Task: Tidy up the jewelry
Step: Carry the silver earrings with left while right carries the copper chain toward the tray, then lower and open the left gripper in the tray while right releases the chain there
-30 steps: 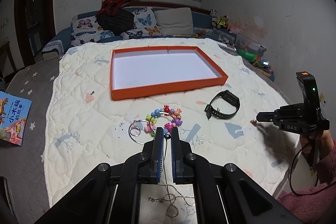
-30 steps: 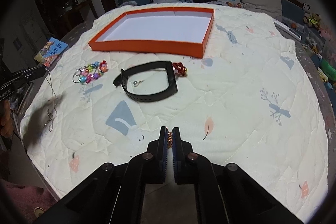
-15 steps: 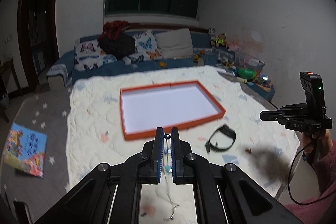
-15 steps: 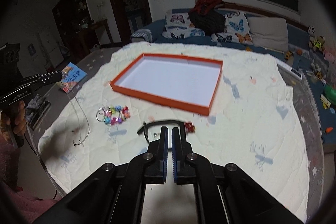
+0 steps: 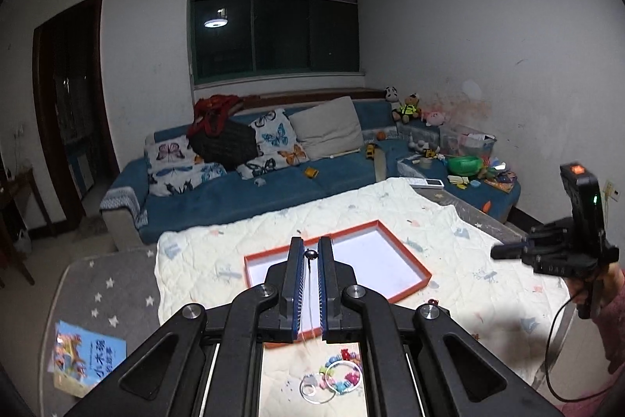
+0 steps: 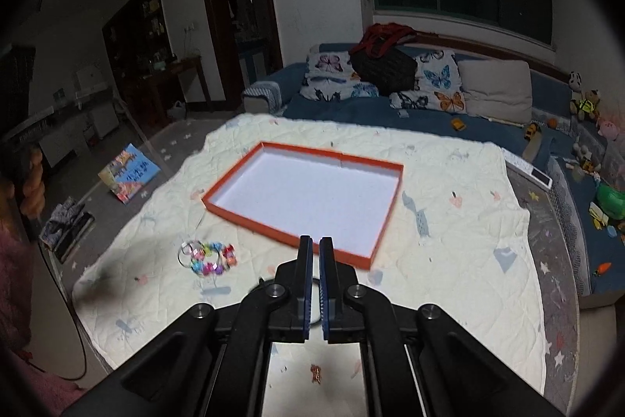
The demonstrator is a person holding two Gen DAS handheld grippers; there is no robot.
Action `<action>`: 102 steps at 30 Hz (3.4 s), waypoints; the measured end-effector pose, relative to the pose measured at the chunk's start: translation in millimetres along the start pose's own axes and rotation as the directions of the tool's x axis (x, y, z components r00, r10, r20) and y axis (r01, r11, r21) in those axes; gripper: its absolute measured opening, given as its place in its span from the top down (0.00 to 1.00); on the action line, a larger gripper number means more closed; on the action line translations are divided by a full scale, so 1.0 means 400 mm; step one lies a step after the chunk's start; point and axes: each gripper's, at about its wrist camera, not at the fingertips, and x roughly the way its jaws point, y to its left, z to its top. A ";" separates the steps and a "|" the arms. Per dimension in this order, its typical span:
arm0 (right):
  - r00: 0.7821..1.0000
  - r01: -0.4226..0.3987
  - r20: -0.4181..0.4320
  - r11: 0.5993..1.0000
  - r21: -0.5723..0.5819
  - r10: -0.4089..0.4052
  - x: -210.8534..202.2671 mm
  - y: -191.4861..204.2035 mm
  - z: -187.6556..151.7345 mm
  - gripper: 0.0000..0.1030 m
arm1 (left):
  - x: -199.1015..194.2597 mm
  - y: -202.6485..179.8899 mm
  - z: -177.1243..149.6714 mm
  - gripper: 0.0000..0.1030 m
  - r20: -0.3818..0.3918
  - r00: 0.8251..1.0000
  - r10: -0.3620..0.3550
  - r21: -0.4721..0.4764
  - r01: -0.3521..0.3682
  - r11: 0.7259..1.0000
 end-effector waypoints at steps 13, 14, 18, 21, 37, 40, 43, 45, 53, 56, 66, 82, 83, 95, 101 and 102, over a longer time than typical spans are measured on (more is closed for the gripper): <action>0.958 0.015 -0.285 1.000 -0.009 -0.017 0.123 -0.005 -0.206 0.88 | -0.025 -0.053 0.008 0.94 -0.009 1.000 -0.022 0.022 0.022 1.000; 0.956 0.015 -0.292 1.000 -0.011 -0.018 0.127 -0.005 -0.215 0.84 | -0.023 -0.056 -0.001 0.94 -0.013 1.000 -0.028 0.019 0.028 0.999; 0.954 0.019 -0.299 1.000 -0.025 -0.026 0.145 0.000 -0.239 0.75 | -0.024 -0.077 -0.036 0.94 -0.033 0.999 -0.041 0.013 0.041 0.999; 0.958 0.020 -0.286 0.999 -0.026 -0.027 0.156 0.001 -0.247 0.75 | -0.019 -0.093 -0.066 0.94 -0.055 0.997 -0.048 0.005 0.048 0.999; 0.987 0.014 -0.162 0.998 0.060 -0.005 0.112 -0.012 -0.217 0.94 | -0.003 -0.074 -0.127 0.94 -0.082 0.996 -0.036 -0.038 0.033 0.999; 0.993 0.008 -0.121 0.999 0.053 -0.002 0.081 -0.008 -0.188 0.94 | -0.002 -0.064 -0.126 0.94 -0.078 0.996 -0.031 -0.041 0.028 0.999; 0.996 0.003 -0.092 0.999 0.043 0.001 0.062 -0.004 -0.162 0.94 | -0.003 -0.057 -0.122 0.94 -0.074 0.997 -0.026 -0.043 0.023 0.999; 0.997 -0.006 -0.079 0.999 0.042 0.009 0.052 -0.003 -0.144 0.94 | -0.007 -0.054 -0.116 0.94 -0.068 0.997 -0.022 -0.044 0.019 0.999; 1.000 0.003 0.006 1.000 0.003 -0.003 0.031 -0.002 -0.048 0.93 | 0.005 -0.029 -0.034 0.94 -0.027 1.000 -0.003 -0.023 0.002 1.000; 0.999 0.001 0.036 1.000 -0.009 0.000 0.035 -0.005 -0.006 0.93 | 0.014 -0.014 0.020 0.94 -0.001 1.000 0.008 -0.008 -0.008 1.000; 0.998 0.017 0.062 1.000 -0.020 -0.016 0.102 -0.044 0.094 0.93 | 0.116 0.040 0.190 0.94 0.042 0.998 0.049 0.028 -0.050 0.998; 0.995 -0.003 -0.096 1.000 0.003 0.004 0.301 -0.087 0.089 0.93 | 0.493 0.121 0.009 0.94 -0.236 0.972 -0.011 -0.058 -0.003 0.998; 0.994 0.008 -0.113 1.000 -0.007 -0.009 0.313 -0.085 0.081 0.93 | 0.516 0.124 -0.010 0.94 -0.256 0.966 -0.019 -0.066 0.003 0.998; 0.972 0.049 -0.227 0.998 -0.035 -0.056 0.389 -0.089 0.024 0.93 | 0.710 0.148 -0.280 0.93 -0.443 0.894 -0.071 -0.137 0.010 0.991; 0.970 0.060 -0.233 0.997 -0.045 -0.069 0.392 -0.085 0.023 0.93 | 0.737 0.150 -0.311 0.89 -0.475 0.877 -0.075 -0.135 0.012 0.991; 0.970 0.063 -0.233 0.997 -0.050 -0.073 0.392 -0.084 0.024 0.93 | 0.740 0.151 -0.316 0.87 -0.480 0.874 -0.082 -0.141 0.015 0.990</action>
